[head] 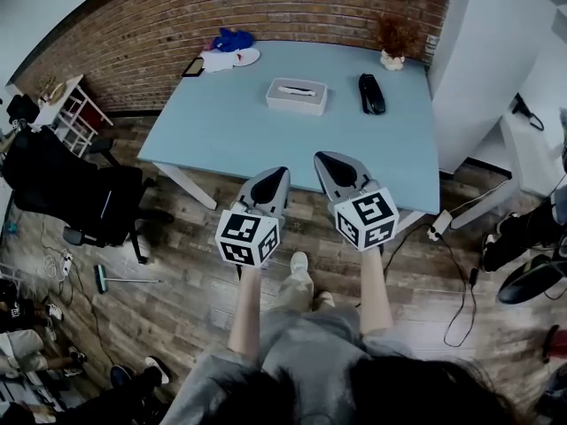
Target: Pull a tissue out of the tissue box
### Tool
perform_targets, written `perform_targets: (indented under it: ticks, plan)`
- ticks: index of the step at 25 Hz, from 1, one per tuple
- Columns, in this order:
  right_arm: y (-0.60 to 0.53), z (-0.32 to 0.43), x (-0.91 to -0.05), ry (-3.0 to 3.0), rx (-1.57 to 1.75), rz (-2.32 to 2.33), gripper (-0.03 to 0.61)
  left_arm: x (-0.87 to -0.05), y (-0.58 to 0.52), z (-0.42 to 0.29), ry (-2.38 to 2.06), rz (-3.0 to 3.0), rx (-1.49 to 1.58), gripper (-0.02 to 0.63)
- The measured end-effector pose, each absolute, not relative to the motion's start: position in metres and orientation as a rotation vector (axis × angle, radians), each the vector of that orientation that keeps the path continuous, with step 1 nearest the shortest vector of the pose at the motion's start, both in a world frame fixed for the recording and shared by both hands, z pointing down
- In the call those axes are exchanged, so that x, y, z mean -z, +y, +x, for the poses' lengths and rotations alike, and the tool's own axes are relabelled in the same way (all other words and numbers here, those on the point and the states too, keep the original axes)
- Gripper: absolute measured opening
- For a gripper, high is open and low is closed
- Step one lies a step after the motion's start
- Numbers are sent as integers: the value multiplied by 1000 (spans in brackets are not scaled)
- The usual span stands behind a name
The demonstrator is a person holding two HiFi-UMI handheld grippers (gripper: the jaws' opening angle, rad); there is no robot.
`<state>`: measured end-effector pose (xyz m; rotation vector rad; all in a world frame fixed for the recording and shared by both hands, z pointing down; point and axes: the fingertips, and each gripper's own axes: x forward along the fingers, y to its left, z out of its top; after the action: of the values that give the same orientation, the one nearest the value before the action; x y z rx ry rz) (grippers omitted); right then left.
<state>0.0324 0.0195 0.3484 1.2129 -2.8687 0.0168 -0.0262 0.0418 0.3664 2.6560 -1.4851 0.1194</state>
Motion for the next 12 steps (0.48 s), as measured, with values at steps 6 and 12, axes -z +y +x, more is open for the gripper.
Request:
perform_targets:
  ticks: [6, 12]
  plan:
    - [-13, 24, -352, -2854, 8, 1186, -2, -371, 2, -33, -1448, 2660, -99, 3]
    - [-60, 24, -358, -2795, 11, 1235, -2, -375, -43, -35, -1413, 2676, -109, 3]
